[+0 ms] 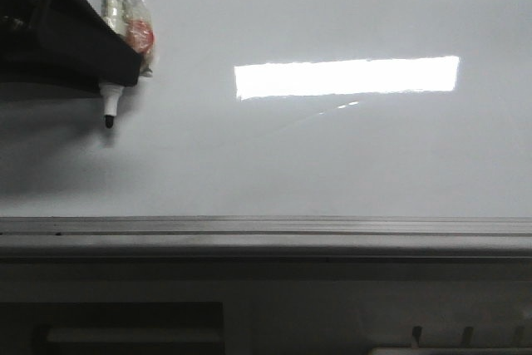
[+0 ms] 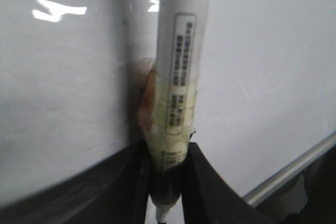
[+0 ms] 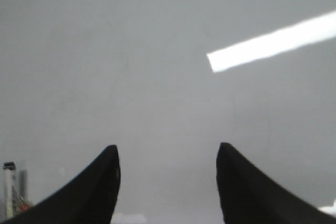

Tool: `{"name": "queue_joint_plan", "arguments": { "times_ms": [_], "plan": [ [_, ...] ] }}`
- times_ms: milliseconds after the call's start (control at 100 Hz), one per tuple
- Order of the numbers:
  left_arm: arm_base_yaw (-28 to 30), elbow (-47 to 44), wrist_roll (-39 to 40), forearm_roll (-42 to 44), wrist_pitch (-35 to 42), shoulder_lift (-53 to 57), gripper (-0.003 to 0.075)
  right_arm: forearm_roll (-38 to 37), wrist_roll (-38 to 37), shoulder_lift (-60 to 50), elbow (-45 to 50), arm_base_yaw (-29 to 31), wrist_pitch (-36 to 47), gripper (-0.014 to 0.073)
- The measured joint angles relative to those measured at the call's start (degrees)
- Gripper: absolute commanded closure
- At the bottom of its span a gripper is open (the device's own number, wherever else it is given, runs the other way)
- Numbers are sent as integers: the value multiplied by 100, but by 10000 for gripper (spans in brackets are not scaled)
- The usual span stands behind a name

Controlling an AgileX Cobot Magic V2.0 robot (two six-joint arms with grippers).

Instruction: Write number 3 on whiteboard

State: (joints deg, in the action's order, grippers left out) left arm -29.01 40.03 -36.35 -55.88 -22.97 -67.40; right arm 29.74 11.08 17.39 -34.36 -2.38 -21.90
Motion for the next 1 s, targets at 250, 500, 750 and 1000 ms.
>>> {"name": "queue_joint_plan", "arguments": {
  "times_ms": [250, 500, 750, 1000],
  "plan": [
    [12, 1017, -2638, 186, -2237, 595, 741, 1791, 3025, 1562, -2284, 0, -2821, 225],
    [12, 1394, -4610, 674, -3180, 1212, 741, 3167, 4413, 2959, -3059, -799, -4165, 225],
    [391, 1406, -4783, 857, -3274, 1297, 741, 1167, 4181, 3757, -3074, -3393, -3521, 224],
    [391, 1406, -4783, 920, -3298, 1297, 741, 631, 4007, 4393, -3122, -4513, -1803, 224]
  ]
}}
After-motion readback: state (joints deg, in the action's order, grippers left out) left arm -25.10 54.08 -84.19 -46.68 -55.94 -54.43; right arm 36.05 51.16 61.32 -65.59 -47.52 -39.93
